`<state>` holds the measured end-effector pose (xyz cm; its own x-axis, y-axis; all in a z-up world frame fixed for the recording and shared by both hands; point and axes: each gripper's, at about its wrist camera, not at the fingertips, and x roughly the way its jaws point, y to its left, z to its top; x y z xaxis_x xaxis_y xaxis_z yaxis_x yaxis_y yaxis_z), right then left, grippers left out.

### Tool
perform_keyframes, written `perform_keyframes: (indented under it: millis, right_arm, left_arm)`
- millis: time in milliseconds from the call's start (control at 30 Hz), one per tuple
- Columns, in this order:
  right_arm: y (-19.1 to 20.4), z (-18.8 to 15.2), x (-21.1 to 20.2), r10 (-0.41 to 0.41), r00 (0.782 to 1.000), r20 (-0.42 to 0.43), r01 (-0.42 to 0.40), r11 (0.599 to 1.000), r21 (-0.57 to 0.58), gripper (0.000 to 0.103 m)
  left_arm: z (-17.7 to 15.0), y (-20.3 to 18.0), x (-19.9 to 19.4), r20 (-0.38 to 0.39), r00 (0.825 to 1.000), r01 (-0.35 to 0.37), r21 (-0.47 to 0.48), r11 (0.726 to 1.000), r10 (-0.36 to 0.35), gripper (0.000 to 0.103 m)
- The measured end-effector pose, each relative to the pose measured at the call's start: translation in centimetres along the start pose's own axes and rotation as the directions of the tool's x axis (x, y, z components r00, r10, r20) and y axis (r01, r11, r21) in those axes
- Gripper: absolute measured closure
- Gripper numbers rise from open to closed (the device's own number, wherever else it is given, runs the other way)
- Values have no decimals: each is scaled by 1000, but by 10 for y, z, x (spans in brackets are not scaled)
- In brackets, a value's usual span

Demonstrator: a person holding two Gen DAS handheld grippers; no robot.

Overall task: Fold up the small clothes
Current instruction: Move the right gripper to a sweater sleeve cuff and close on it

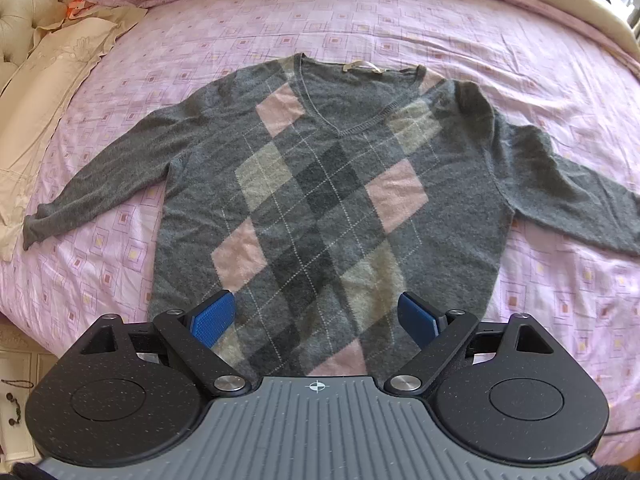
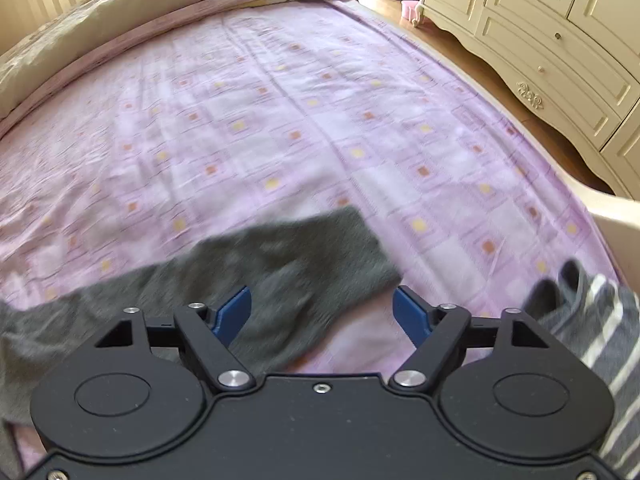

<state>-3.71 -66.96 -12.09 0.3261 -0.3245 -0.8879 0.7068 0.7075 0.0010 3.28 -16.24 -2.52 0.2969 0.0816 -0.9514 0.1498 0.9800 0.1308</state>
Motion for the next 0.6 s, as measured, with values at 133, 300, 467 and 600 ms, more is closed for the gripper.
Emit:
perform_keyframes:
  millis: [133, 300, 467, 600]
  right_arm:
    - [-10, 13, 25, 12, 1000, -8, -12, 1000, -3, 33]
    - [-16, 14, 46, 49, 998, -34, -50, 999, -18, 37]
    - [-25, 11, 53, 109, 994, -18, -109, 994, 11, 27]
    - [-23, 11, 53, 112, 993, -23, -112, 994, -4, 26]
  left_arm:
    - [3, -6, 3, -19, 1000, -14, -8, 1000, 14, 14]
    - [6, -11, 7, -40, 999, -37, -11, 999, 36, 14]
    - [7, -16, 10, -60, 997, -47, 1, 999, 47, 14]
    - [8, -19, 12, -70, 996, -48, 6, 999, 48, 14]
